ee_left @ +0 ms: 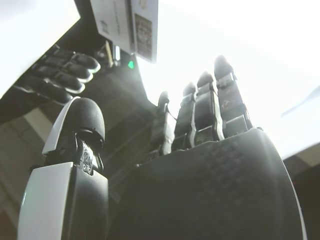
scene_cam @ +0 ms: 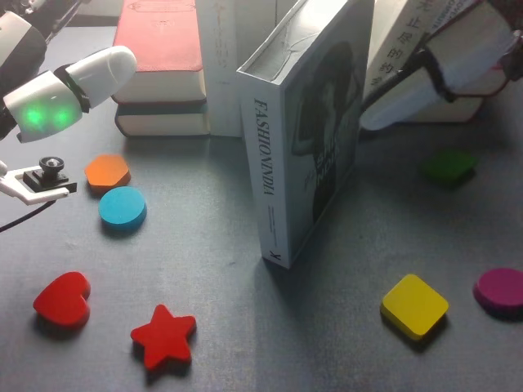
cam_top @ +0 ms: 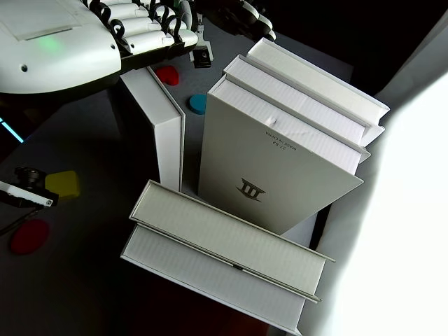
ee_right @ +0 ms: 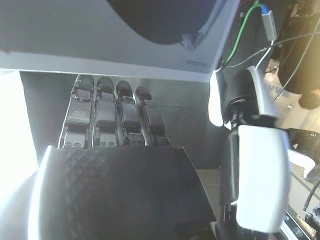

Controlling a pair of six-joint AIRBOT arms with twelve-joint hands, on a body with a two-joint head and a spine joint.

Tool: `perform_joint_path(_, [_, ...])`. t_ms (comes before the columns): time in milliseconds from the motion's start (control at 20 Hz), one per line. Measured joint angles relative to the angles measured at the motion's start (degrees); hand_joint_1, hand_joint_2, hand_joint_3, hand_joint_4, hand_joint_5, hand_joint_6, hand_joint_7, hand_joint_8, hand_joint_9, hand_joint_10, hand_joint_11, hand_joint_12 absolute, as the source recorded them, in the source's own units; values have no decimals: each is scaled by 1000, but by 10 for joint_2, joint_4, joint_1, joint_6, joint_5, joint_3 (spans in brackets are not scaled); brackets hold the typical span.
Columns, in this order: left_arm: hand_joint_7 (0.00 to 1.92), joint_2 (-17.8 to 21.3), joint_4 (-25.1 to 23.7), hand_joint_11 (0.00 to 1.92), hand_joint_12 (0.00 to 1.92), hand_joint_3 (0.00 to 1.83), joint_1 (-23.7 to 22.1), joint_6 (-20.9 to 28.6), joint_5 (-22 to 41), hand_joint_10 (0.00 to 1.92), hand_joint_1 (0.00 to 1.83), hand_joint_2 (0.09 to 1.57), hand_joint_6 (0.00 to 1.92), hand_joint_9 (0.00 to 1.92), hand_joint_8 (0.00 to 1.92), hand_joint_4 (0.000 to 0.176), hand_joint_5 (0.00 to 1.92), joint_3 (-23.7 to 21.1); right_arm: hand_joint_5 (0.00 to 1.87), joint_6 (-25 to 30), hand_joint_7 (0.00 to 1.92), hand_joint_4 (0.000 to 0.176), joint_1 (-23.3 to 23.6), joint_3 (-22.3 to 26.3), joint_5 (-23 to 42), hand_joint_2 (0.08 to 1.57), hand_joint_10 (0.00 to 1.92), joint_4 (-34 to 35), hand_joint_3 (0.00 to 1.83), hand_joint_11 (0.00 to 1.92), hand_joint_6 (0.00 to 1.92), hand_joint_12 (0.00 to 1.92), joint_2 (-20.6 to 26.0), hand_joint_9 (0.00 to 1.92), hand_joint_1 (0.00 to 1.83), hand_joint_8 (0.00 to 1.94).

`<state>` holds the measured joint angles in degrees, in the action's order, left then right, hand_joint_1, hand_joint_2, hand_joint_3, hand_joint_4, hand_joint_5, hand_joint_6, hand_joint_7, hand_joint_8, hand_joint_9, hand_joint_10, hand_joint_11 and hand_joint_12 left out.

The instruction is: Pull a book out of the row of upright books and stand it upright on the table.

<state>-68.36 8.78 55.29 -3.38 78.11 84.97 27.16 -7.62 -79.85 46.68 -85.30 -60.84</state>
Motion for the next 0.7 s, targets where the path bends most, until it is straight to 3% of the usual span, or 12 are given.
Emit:
perform_joint_path(50, [0, 0, 0, 0, 56, 0, 0, 0, 3, 0, 455, 1335, 2, 0, 0, 80, 80, 0, 0, -5, 7, 50, 2, 6, -1, 1099, 0, 10, 60, 0, 0, 0, 11, 0, 401, 3])
perform_joint_path(100, [0, 0, -1, 0, 42, 1, 0, 0, 6, 0, 428, 1336, 2, 0, 0, 84, 69, 0, 0, -14, 9, 63, 4, 13, -1, 1094, 0, 25, 56, 0, 0, 0, 24, 0, 411, 3])
perform_joint_path(150, [0, 0, -1, 0, 8, 1, 0, 0, 8, 0, 417, 1337, 3, 0, 0, 89, 54, -1, 0, -28, 1, 93, 7, 18, -2, 1053, 0, 41, 35, 0, 0, 0, 36, 0, 446, 0])
perform_joint_path(200, [0, 2, 0, 0, 1, 2, 2, 0, 9, 0, 394, 1340, 1, 0, 0, 87, 43, -4, 0, -43, 0, 96, 7, 23, -4, 1065, 0, 58, 39, 0, 0, 0, 47, 0, 432, 0])
perform_joint_path(250, [0, 3, 0, 4, 2, 3, 2, 0, 11, 0, 338, 1341, 1, 0, 0, 91, 24, -6, 0, -64, 0, 83, 6, 29, -11, 1032, 0, 77, 22, 0, 0, 0, 60, 0, 451, 0])
perform_joint_path(300, [0, 3, -2, 0, 0, 1, 3, 0, 12, 0, 332, 1337, 0, 0, 0, 87, 18, -6, 0, -81, 0, 89, 0, 34, -16, 1078, 0, 101, 42, 0, 0, 0, 70, 0, 462, 0])
perform_joint_path(350, [0, 3, -2, 0, 0, 2, 5, 0, 13, 0, 333, 1341, 0, 0, 0, 77, 16, -7, 0, -99, 0, 67, -9, 37, -19, 1102, 0, 132, 50, 0, 0, 0, 79, 0, 491, 0])
perform_joint_path(400, [0, 5, 0, 0, 0, 2, 5, 0, 13, 0, 333, 1341, 0, 0, 0, 77, 16, -9, 0, -115, 0, 67, -17, 40, -23, 1102, 0, 155, 50, 0, 0, 0, 86, 0, 491, 0])
perform_joint_path(450, [0, 7, 0, 12, 5, 1, 7, 0, 16, 0, 313, 1338, 4, 0, 0, 72, 25, -9, 0, -143, 0, 2, -32, 44, -25, 1136, 0, 191, 58, 0, 0, 0, 97, 0, 530, 0])
perform_joint_path(600, [0, 9, 7, 30, 16, 0, 10, 0, 24, 0, 289, 1330, 7, 0, 0, 83, 35, -10, 0, -216, 0, 0, -68, 57, -37, 1213, 0, 286, 86, 0, 0, 0, 121, 0, 526, 0])
perform_joint_path(650, [0, 11, 8, 5, 208, 9, 10, 0, 25, 0, 268, 1316, 13, 0, 0, 88, 44, -12, 0, -249, 0, 0, -85, 63, -40, 1227, 0, 333, 89, 0, 0, 0, 128, 0, 531, 0])
perform_joint_path(700, [0, 11, 7, 0, 333, 4, 11, 0, 27, 0, 237, 1308, 6, 0, 0, 104, 44, -12, 0, -283, 0, 0, -102, 67, -43, 1236, 0, 377, 86, 0, 0, 0, 135, 0, 476, 0])
